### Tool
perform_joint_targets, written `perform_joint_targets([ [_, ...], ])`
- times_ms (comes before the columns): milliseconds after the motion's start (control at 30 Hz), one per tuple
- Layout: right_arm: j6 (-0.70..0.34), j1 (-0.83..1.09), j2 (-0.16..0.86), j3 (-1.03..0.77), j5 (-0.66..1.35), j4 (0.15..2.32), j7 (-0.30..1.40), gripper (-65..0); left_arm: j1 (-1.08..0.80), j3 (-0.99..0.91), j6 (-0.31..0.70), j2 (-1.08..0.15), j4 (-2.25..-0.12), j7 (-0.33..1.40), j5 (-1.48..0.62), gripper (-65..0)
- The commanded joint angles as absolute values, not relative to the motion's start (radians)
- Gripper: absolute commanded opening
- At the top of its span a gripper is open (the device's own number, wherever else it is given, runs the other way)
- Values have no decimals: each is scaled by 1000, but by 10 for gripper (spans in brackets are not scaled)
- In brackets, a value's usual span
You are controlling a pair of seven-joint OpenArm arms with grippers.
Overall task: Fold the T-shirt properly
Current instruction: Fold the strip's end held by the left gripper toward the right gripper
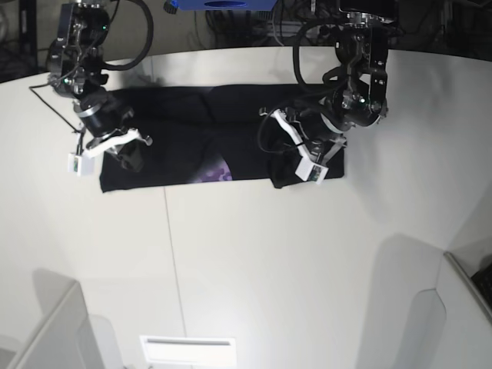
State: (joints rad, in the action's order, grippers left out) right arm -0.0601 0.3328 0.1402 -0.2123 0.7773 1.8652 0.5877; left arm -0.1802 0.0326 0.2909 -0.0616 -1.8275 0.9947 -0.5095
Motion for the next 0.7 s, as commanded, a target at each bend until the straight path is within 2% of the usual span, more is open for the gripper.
perform_joint_targets([
  [0,-64,326,150,-219,788,1882,567,-650,-173,35,297,-59,-1842,978,-529,-650],
  [667,-64,326,150,-219,788,1882,567,-650,-151,44,285,-58,-1804,978,-532,-650],
])
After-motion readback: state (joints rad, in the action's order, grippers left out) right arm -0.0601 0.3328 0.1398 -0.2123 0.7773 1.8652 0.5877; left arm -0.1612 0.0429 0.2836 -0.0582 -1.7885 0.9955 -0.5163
